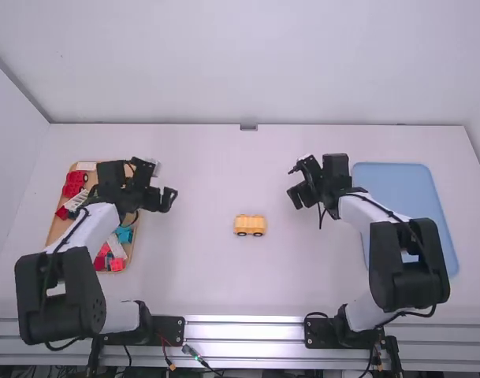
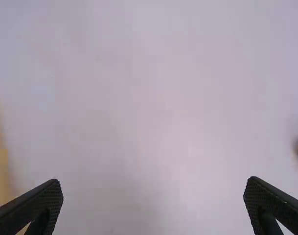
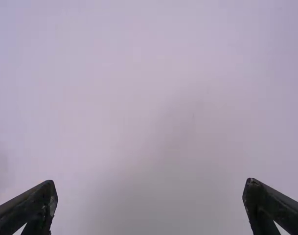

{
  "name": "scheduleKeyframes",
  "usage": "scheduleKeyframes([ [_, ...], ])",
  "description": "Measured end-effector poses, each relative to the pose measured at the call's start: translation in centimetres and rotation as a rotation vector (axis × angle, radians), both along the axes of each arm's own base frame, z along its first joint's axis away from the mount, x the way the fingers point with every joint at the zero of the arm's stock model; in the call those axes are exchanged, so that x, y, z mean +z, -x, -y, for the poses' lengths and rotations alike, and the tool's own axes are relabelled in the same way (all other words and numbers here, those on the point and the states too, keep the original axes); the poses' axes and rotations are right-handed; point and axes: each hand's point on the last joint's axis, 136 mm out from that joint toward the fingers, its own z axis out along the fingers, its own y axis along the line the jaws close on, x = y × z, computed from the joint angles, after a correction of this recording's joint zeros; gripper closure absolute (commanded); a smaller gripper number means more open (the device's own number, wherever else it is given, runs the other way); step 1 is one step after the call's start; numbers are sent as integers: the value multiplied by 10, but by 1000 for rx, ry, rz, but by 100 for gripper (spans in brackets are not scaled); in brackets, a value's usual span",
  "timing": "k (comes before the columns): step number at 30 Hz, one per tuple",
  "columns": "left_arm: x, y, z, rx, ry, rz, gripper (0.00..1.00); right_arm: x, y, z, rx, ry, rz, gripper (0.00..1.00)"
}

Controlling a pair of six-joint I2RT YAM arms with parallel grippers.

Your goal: Assemble lego blocks to make yellow taxi

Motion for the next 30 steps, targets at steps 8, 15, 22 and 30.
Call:
scheduleKeyframes([
  [8,-21,55,-73,489,-23,-291,1,21,-22,-3,-42,-55,105,1],
  [15,8,54,-117,584,-57,-344,1,23,-24,-3,-66,-79,105,1],
  [22,-7,41,-147,538,-75,-504,11,24,-25,-3,-68,-82,110,1],
  [30,-51,33,-145,444,-64,-675,25,28,-28,-4,-69,-86,130,1],
])
